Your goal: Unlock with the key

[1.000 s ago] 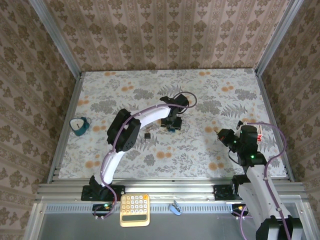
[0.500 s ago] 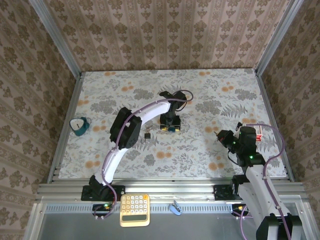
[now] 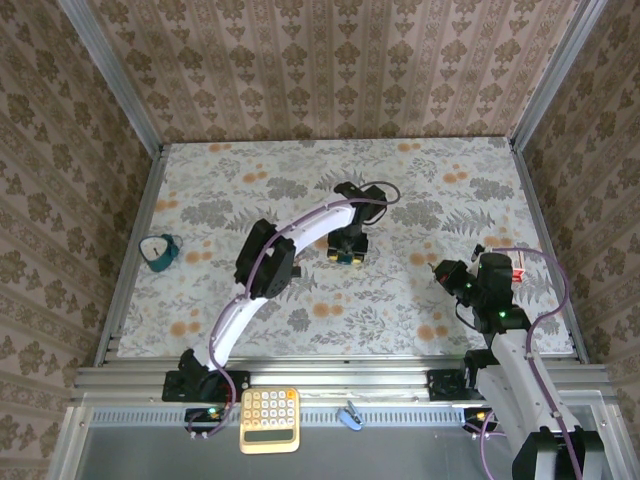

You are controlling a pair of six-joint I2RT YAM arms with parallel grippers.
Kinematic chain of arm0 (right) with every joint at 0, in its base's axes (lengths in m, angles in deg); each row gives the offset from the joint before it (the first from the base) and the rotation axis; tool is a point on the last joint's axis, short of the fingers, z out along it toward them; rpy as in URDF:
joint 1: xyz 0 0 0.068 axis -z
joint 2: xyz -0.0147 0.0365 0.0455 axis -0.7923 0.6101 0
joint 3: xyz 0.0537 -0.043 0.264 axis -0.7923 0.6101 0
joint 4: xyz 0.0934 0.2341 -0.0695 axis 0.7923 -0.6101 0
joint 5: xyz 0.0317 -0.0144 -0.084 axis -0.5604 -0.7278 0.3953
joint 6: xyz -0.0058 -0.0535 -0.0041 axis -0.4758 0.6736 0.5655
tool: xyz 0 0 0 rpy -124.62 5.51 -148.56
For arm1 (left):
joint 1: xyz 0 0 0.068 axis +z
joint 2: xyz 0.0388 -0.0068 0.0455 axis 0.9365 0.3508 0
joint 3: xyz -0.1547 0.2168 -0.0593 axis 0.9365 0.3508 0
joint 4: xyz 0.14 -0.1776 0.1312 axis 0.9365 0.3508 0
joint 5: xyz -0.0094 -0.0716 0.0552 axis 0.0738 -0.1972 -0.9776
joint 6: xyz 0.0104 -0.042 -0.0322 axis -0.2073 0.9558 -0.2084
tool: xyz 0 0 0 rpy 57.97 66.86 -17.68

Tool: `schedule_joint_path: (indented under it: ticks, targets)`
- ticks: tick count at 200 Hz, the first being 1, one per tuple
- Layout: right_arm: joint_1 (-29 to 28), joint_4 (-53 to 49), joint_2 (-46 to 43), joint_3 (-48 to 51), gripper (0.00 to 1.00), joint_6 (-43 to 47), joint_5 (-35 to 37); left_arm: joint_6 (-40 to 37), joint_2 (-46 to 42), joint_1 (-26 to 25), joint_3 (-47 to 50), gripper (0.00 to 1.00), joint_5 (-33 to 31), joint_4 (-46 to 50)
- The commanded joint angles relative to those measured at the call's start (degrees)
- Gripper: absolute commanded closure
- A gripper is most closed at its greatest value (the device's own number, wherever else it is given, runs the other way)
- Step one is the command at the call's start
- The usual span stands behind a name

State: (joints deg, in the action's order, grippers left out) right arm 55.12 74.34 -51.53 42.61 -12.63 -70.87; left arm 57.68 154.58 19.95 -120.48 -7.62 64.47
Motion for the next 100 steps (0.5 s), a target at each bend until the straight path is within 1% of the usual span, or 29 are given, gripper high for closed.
schedule_joint_path:
  ticks: [1, 12, 21, 32, 75, 100]
  targets:
    - [-0.4, 0.4, -1.0, 1.1, 1.00, -0.2, 0.1, 1.0, 1.9, 0.2, 4.7, 0.57, 3.4, -1.8]
    - [-0.4, 0.6, -1.0, 1.2, 1.00, -0.3, 0.1, 1.3, 0.7, 0.4, 7.3, 0.63, 4.8, -3.9]
    - [-0.5, 0.7, -1.0, 1.4, 1.00, -0.5, 0.0, 1.4, 0.1, 0.6, 8.7, 0.65, 5.1, -5.0]
    - [-0.4, 1.0, -1.0, 1.6, 1.00, -0.6, 0.0, 1.1, -0.6, 0.7, 9.8, 0.69, 5.2, -5.9]
    - [-0.6, 1.8, -0.9, 1.9, 1.00, -0.5, -1.0, 0.9, -1.1, 1.7, 10.2, 0.70, 5.2, -5.6]
    - [-2.9, 2.0, -0.4, 1.2, 1.00, 0.9, -0.8, 1.3, -4.0, 2.8, 11.7, 0.69, 4.8, -6.7]
